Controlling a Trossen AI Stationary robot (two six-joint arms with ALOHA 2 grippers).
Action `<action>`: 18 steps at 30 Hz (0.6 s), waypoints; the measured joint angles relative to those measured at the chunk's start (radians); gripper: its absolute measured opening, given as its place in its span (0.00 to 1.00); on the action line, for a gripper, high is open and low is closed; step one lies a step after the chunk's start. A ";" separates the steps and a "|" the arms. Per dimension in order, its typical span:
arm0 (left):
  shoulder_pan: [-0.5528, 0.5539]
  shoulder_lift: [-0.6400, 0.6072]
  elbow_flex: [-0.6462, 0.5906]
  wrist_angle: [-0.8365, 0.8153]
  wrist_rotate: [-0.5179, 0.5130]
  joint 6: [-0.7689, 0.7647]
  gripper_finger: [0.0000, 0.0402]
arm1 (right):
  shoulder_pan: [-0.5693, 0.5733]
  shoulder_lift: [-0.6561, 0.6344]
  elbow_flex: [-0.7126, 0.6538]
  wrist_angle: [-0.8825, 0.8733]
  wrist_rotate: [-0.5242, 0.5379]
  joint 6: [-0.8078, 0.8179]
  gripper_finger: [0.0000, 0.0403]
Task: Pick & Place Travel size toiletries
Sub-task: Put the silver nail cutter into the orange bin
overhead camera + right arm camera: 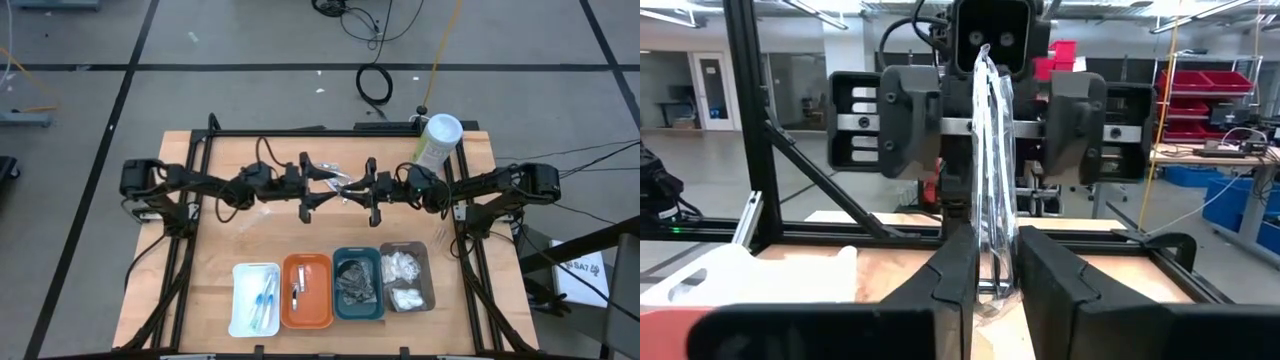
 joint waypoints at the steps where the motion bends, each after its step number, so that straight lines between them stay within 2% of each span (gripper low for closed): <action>1: -0.002 0.011 0.012 -0.003 0.000 -0.004 0.57 | 0.000 0.000 0.000 0.000 0.000 0.001 0.12; 11: -0.004 0.081 0.073 -0.015 0.053 -0.043 0.54 | 0.000 0.000 0.000 -0.011 0.000 -0.001 0.12; 14: -0.004 0.081 0.073 -0.010 0.070 -0.024 0.44 | 0.000 0.000 0.000 -0.021 0.000 -0.001 0.12; 18: -0.004 0.081 0.073 -0.011 0.084 -0.018 0.22 | 0.000 0.000 0.000 -0.023 -0.006 -0.002 0.12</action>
